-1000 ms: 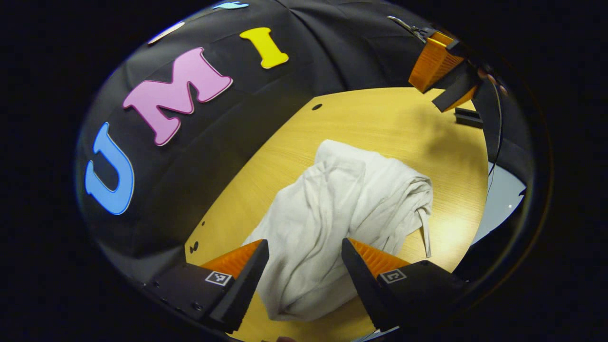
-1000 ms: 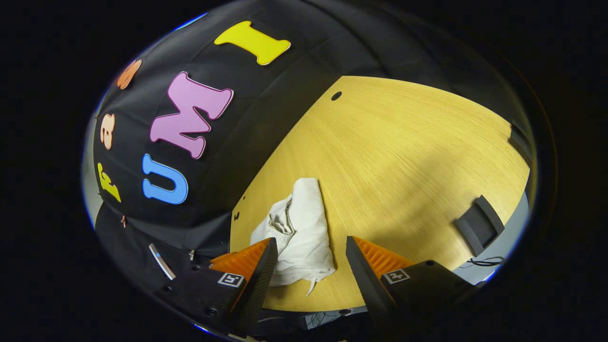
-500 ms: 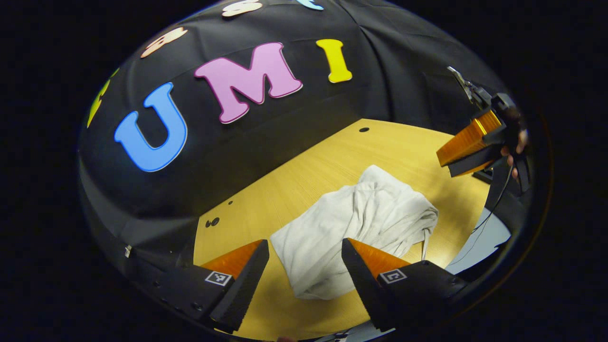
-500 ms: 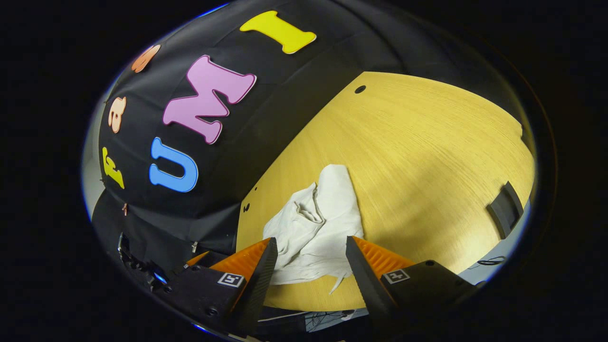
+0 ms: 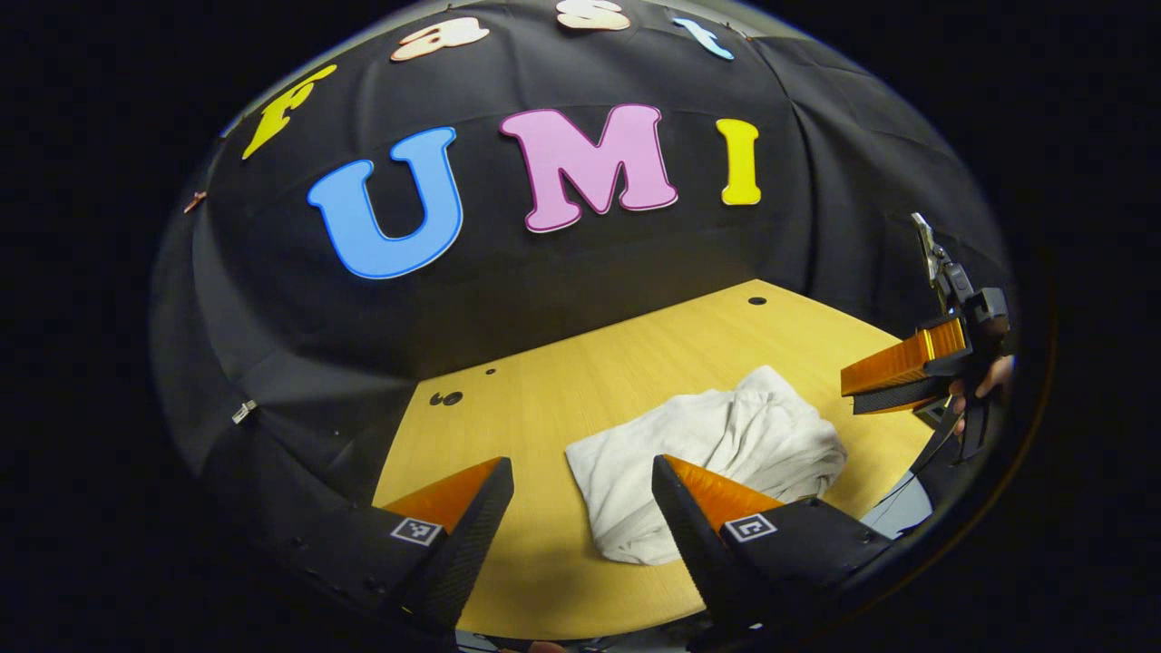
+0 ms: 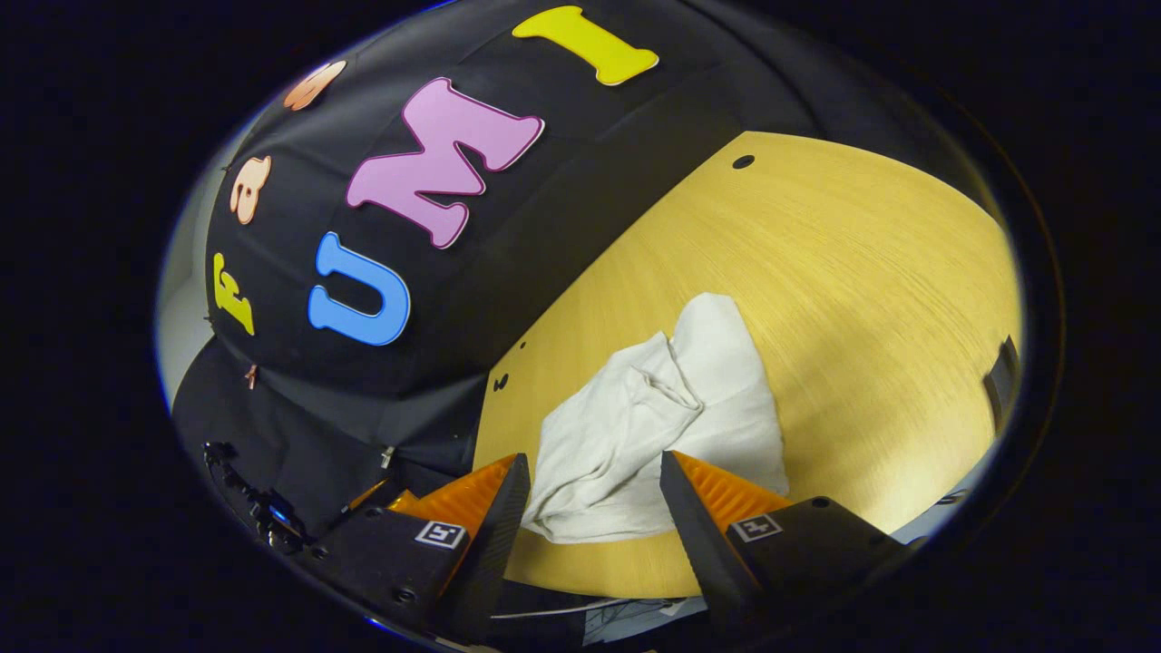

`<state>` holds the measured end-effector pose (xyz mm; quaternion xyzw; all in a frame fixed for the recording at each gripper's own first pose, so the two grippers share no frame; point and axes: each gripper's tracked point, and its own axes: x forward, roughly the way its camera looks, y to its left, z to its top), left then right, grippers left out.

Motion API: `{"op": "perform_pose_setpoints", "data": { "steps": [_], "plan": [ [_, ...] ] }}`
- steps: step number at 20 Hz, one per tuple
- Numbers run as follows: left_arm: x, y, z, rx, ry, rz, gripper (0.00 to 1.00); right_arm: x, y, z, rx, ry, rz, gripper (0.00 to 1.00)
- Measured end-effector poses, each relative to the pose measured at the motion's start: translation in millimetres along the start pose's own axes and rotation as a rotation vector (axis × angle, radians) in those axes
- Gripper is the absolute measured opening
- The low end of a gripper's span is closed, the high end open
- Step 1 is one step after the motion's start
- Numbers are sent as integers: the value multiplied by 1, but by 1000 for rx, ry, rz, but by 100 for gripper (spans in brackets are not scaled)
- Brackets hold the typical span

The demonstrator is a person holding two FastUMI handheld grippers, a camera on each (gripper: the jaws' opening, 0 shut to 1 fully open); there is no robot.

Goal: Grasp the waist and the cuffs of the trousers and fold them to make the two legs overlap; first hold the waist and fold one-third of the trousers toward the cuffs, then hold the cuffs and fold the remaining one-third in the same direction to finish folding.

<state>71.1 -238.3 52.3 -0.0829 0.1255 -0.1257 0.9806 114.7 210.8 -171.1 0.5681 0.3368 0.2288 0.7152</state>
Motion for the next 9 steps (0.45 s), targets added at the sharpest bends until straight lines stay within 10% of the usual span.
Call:
{"op": "perform_pose_setpoints", "data": {
  "steps": [9],
  "plan": [
    [-28,40,-21,-121,40,115,97,27,3,-34,-42,118,-31,90]
  ]
}}
